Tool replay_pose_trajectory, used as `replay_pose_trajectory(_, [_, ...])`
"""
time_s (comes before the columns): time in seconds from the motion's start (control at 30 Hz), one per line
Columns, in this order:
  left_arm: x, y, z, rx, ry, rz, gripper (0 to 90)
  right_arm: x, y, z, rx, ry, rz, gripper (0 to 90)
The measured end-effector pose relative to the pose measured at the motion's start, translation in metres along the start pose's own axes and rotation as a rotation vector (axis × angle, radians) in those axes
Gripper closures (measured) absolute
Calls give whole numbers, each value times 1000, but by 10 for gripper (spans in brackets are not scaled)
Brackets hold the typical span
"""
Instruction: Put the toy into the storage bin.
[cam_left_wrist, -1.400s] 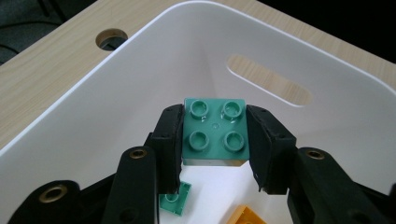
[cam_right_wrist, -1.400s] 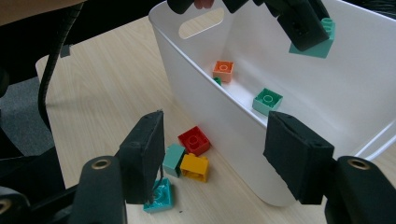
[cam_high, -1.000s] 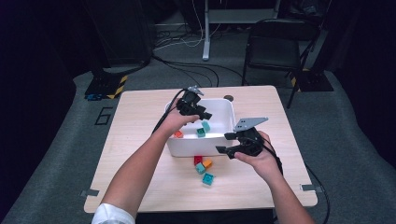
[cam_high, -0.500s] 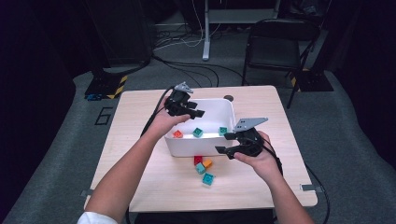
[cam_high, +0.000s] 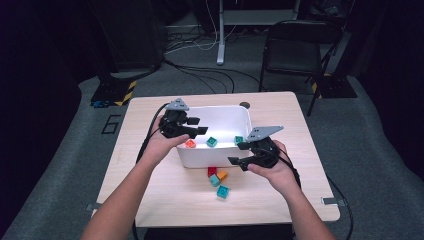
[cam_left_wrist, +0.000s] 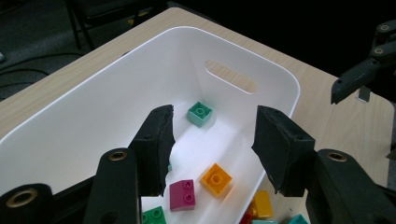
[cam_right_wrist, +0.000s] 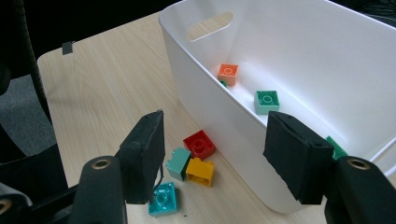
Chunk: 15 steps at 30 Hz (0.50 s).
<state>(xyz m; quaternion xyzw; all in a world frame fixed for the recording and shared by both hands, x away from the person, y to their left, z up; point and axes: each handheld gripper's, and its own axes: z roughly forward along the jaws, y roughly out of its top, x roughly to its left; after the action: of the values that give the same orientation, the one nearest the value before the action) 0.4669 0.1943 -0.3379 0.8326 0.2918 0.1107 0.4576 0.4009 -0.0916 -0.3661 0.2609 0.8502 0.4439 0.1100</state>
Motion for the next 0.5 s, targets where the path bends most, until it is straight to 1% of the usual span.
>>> replay_pose_trajectory(0.13, [-2,-9,-5,14,29,23,473,3,1,1,13,-4,-1,375])
replay_pose_trajectory(0.17, [-3,-12,-6,19,29,21,474,3,1,1,18,-5,-3,375])
replay_pose_trajectory(0.2, [-4,-14,-8,14,37,25,474,3,1,2,21,-4,-6,376])
replay_pose_trajectory(0.33, [-6,-23,-17,2,50,17,474,6,0,1,26,-4,-6,379])
replay_pose_trajectory(0.37, [-7,-25,-20,10,51,22,473,7,0,1,23,-7,-10,380])
replay_pose_trajectory(0.5, [-9,-38,-27,7,54,17,473,10,-2,1,26,-6,-11,380])
